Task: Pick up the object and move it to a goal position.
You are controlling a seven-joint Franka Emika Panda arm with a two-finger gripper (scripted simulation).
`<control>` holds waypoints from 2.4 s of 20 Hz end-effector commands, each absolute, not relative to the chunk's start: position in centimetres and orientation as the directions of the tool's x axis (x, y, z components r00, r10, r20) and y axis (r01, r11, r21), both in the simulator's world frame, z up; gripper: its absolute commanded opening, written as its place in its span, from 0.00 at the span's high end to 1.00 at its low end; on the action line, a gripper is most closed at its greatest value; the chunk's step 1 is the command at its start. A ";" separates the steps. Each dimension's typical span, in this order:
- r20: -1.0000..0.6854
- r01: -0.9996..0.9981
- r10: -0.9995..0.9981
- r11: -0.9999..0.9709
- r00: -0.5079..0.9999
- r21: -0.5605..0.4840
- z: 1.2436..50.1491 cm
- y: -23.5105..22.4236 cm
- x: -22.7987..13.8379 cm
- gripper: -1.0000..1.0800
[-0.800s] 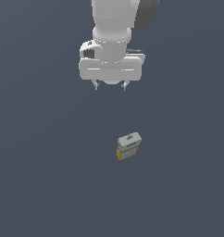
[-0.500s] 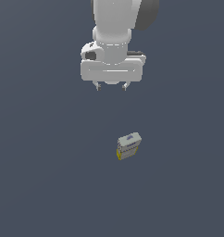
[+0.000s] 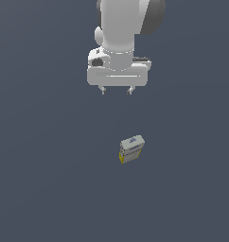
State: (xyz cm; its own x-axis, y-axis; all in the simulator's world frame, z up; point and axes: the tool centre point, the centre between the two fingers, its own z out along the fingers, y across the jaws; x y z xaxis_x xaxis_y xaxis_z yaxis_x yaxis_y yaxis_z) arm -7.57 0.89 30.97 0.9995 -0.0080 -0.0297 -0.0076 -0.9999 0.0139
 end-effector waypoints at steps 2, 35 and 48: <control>-0.028 -0.018 -0.018 -1.000 0.999 0.014 31.0 0.9 -7.4 0.04; -0.010 -0.607 -0.607 -0.795 0.795 0.009 25.9 4.1 0.7 0.04; -0.003 -0.820 -0.820 -0.572 0.572 0.004 22.6 6.0 4.1 0.04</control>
State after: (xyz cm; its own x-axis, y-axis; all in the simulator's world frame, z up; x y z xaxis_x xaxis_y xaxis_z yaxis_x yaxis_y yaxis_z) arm 3.71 5.75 22.97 0.6015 -0.7988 -0.0040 -0.7988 -0.6015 0.0050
